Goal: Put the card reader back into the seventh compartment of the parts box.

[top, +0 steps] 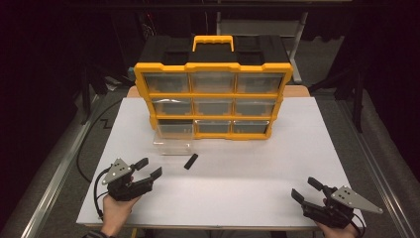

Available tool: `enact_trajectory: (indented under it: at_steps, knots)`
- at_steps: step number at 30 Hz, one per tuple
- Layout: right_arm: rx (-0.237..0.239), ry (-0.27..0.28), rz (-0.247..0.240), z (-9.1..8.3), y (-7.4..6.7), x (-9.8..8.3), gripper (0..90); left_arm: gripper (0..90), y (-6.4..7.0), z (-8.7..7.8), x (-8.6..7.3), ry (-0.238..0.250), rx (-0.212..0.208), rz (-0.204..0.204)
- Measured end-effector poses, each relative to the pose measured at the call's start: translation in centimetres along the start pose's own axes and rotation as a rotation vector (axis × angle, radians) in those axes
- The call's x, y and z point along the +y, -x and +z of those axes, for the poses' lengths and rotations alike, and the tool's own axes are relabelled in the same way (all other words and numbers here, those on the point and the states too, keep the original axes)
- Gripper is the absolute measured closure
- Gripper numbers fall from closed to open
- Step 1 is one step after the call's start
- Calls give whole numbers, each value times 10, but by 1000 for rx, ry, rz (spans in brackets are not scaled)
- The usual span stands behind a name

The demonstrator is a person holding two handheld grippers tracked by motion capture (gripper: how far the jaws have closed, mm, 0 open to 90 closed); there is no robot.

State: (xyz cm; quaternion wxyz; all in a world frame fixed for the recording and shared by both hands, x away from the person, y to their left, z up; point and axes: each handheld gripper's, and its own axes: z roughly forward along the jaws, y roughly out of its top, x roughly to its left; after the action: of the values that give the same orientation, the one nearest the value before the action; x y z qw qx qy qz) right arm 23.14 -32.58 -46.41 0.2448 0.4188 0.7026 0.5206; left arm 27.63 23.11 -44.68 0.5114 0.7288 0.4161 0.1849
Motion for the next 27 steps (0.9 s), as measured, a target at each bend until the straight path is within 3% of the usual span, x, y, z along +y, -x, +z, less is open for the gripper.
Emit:
enact_trajectory:
  at_steps: [27]
  knots:
    - [1, -11, -4, 1, 0, 0, 255, 359, 11, 22, 10, -41, -33, 31]
